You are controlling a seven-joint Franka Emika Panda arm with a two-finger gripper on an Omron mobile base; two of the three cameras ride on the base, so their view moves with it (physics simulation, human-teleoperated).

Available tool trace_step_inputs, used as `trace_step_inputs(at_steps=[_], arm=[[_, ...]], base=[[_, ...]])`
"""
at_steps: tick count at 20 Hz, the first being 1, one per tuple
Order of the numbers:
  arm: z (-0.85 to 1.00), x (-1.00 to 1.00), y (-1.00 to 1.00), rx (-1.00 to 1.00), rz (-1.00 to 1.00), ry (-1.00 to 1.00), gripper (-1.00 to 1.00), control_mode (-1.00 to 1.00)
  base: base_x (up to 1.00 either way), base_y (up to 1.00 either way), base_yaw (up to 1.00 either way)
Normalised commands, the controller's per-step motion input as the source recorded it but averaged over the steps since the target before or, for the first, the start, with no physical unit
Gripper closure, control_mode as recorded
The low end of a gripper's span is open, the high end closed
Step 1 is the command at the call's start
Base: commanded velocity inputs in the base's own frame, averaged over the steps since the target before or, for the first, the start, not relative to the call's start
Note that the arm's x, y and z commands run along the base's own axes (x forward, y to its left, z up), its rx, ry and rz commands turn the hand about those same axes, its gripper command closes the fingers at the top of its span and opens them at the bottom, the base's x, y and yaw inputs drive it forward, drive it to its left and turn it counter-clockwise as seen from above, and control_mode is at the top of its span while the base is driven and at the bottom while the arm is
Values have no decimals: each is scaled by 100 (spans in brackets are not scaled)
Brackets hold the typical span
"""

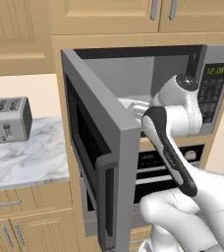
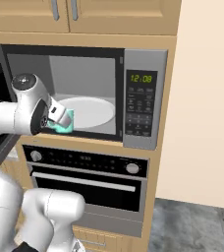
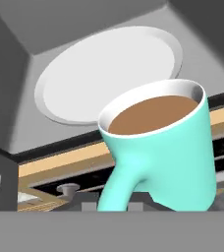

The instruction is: Pick the cup of tea, navigate to the dining table, and place it on the saucer.

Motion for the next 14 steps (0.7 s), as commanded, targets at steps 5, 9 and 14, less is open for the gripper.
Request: trace_step_inputs(at_steps=[5,9,14], arm=[[51,-100,-33,0,46,-8,100,-100],[70,-90,-33,0,45,-18,100,-100],[45,-99,-32,0,39,-22,100,-100]], base=[[0,0,0],[0,0,0],[0,0,0]])
